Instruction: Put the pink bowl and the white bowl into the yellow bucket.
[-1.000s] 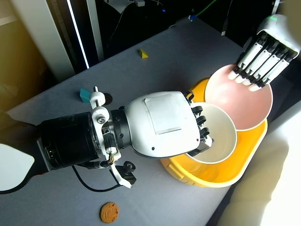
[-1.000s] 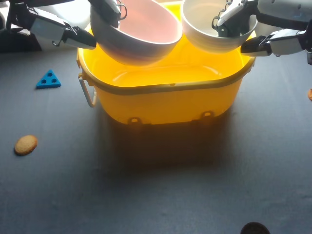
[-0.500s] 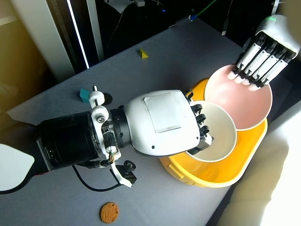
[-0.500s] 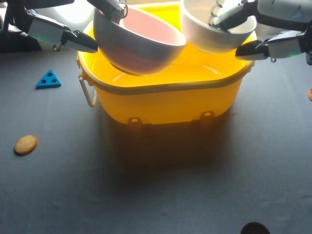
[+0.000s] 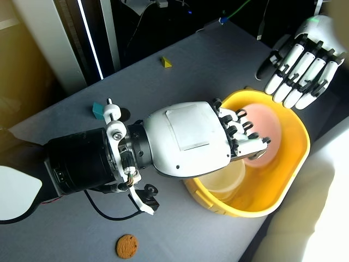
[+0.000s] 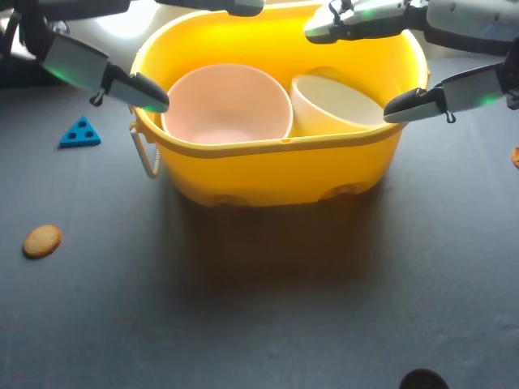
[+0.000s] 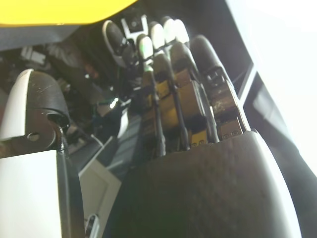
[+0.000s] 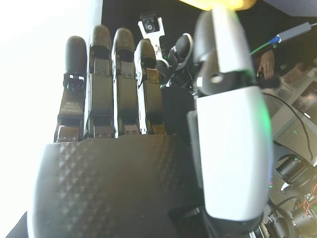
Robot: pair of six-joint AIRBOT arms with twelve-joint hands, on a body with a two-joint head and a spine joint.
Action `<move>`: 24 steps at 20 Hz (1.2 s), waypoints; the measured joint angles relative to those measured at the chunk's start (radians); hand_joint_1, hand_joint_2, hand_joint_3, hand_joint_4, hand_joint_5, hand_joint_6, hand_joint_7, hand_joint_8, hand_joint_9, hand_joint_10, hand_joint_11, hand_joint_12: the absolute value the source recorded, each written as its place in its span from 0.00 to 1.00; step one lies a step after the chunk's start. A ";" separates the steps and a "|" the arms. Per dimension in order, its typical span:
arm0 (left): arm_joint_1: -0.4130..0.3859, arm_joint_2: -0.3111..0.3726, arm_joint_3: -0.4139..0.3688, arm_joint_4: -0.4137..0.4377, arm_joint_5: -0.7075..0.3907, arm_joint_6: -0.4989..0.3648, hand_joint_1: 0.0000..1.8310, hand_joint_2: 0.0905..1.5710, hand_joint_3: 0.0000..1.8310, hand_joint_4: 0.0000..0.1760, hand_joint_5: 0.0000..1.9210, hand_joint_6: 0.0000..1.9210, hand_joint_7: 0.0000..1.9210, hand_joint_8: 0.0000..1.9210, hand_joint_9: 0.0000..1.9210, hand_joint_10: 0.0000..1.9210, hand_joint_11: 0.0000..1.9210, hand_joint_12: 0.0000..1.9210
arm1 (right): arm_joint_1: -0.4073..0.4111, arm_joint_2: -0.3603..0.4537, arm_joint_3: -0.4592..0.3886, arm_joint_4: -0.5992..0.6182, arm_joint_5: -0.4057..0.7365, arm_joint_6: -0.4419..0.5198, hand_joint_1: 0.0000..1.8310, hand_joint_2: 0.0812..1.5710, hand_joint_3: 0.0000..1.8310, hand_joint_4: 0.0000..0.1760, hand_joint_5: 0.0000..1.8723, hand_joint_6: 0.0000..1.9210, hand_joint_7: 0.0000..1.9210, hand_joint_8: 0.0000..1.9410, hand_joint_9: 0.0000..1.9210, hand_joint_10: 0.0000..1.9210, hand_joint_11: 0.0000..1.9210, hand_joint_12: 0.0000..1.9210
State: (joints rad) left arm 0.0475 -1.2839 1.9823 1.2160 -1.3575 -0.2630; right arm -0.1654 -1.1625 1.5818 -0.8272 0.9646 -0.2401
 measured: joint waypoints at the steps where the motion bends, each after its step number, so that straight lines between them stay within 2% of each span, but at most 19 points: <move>1: 0.011 0.020 -0.033 0.010 0.005 0.004 0.43 0.68 0.00 0.00 0.08 0.00 0.12 0.00 0.11 0.00 0.00 0.42 | 0.000 0.001 0.000 -0.013 0.007 0.009 0.43 0.58 0.00 0.00 0.15 0.00 0.17 0.00 0.17 0.00 0.00 0.46; 3: 0.033 0.057 -0.097 0.051 0.012 0.011 0.41 0.68 0.00 0.00 0.06 0.00 0.09 0.00 0.09 0.00 0.00 0.36 | 0.000 0.002 0.000 -0.037 0.023 0.030 0.38 0.58 0.00 0.00 0.11 0.00 0.13 0.00 0.13 0.00 0.00 0.38; 4: 0.052 0.087 -0.153 0.062 0.023 0.019 0.40 0.68 0.00 0.00 0.04 0.00 0.08 0.00 0.07 0.00 0.00 0.32 | 0.000 0.002 0.000 -0.051 0.036 0.045 0.41 0.57 0.00 0.00 0.09 0.00 0.10 0.00 0.09 0.00 0.00 0.31; 6: 0.069 0.147 -0.254 0.114 0.042 0.024 0.35 0.69 0.00 0.00 0.02 0.00 0.06 0.00 0.06 0.00 0.00 0.25 | 0.000 0.011 0.000 -0.082 0.073 0.069 0.42 0.56 0.00 0.00 0.07 0.00 0.07 0.00 0.06 0.00 0.00 0.26; 7: 0.085 0.172 -0.293 0.116 0.045 0.026 0.37 0.68 0.00 0.00 0.02 0.00 0.06 0.00 0.05 0.00 0.00 0.24 | 0.001 0.017 -0.003 -0.097 0.083 0.075 0.40 0.56 0.00 0.00 0.07 0.00 0.06 0.00 0.06 0.00 0.00 0.23; 9: 0.135 0.216 -0.371 0.114 0.052 0.028 0.32 0.69 0.00 0.00 0.02 0.00 0.05 0.00 0.04 0.00 0.00 0.21 | 0.003 0.037 -0.019 -0.128 0.094 0.080 0.39 0.54 0.00 0.00 0.04 0.00 0.04 0.00 0.03 0.00 0.00 0.15; 11: 0.183 0.249 -0.443 0.139 0.070 0.031 0.30 0.69 0.00 0.00 0.02 0.00 0.04 0.00 0.04 0.00 0.00 0.20 | 0.006 0.063 -0.052 -0.154 0.104 0.076 0.38 0.55 0.00 0.00 0.03 0.00 0.03 0.00 0.02 0.00 0.00 0.11; 12: 0.201 0.270 -0.485 0.153 0.085 0.036 0.28 0.69 0.00 0.00 0.00 0.00 0.03 0.00 0.02 0.00 0.00 0.16 | 0.006 0.079 -0.081 -0.172 0.113 0.056 0.38 0.54 0.00 0.00 0.03 0.00 0.02 0.00 0.01 0.00 0.00 0.11; 15: 0.227 0.316 -0.584 0.158 0.145 0.066 0.25 0.69 0.00 0.00 0.00 0.00 0.02 0.00 0.02 0.00 0.00 0.15 | 0.006 0.115 -0.157 -0.216 0.136 0.028 0.35 0.55 0.00 0.00 0.00 0.00 0.00 0.00 0.00 0.00 0.00 0.04; 16: 0.239 0.325 -0.612 0.152 0.163 0.076 0.25 0.68 0.00 0.00 0.01 0.00 0.02 0.00 0.03 0.00 0.00 0.17 | 0.006 0.124 -0.177 -0.221 0.140 0.021 0.33 0.55 0.00 0.00 0.00 0.00 0.00 0.00 0.00 0.00 0.00 0.04; 18: 0.269 0.349 -0.680 0.157 0.217 0.082 0.25 0.70 0.00 0.00 0.00 0.00 0.01 0.00 0.01 0.00 0.00 0.14 | 0.005 0.142 -0.210 -0.228 0.143 0.014 0.33 0.55 0.00 0.00 0.00 0.00 0.00 0.00 0.00 0.00 0.00 0.02; 20: 0.292 0.386 -0.745 0.159 0.241 0.083 0.25 0.69 0.00 0.00 0.01 0.00 0.01 0.00 0.02 0.00 0.00 0.14 | -0.010 0.155 -0.231 -0.224 0.139 0.010 0.31 0.55 0.00 0.00 0.00 0.00 0.00 0.00 0.00 0.00 0.00 0.00; 21: 0.294 0.405 -0.779 0.159 0.249 0.090 0.29 0.68 0.00 0.00 0.03 0.00 0.03 0.00 0.02 0.00 0.00 0.15 | -0.021 0.165 -0.249 -0.223 0.133 0.006 0.31 0.54 0.00 0.00 0.00 0.00 0.00 0.00 0.00 0.00 0.01 0.01; 23: 0.299 0.426 -0.814 0.158 0.281 0.110 0.25 0.69 0.00 0.00 0.02 0.00 0.02 0.00 0.02 0.00 0.00 0.15 | -0.045 0.182 -0.294 -0.230 0.124 -0.022 0.33 0.53 0.00 0.00 0.00 0.00 0.00 0.00 0.00 0.00 0.01 0.01; 24: 0.272 0.436 -0.826 0.243 0.315 0.048 0.24 0.70 0.00 0.00 0.01 0.00 0.02 0.00 0.02 0.00 0.00 0.16 | -0.058 0.199 -0.329 -0.241 0.124 -0.033 0.31 0.53 0.00 0.00 0.00 0.00 0.00 0.00 0.00 0.00 0.02 0.01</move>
State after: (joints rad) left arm 0.3195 -0.8478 1.1568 1.4590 -1.0424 -0.2146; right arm -0.2230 -0.9638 1.2526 -1.0687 1.0889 -0.2729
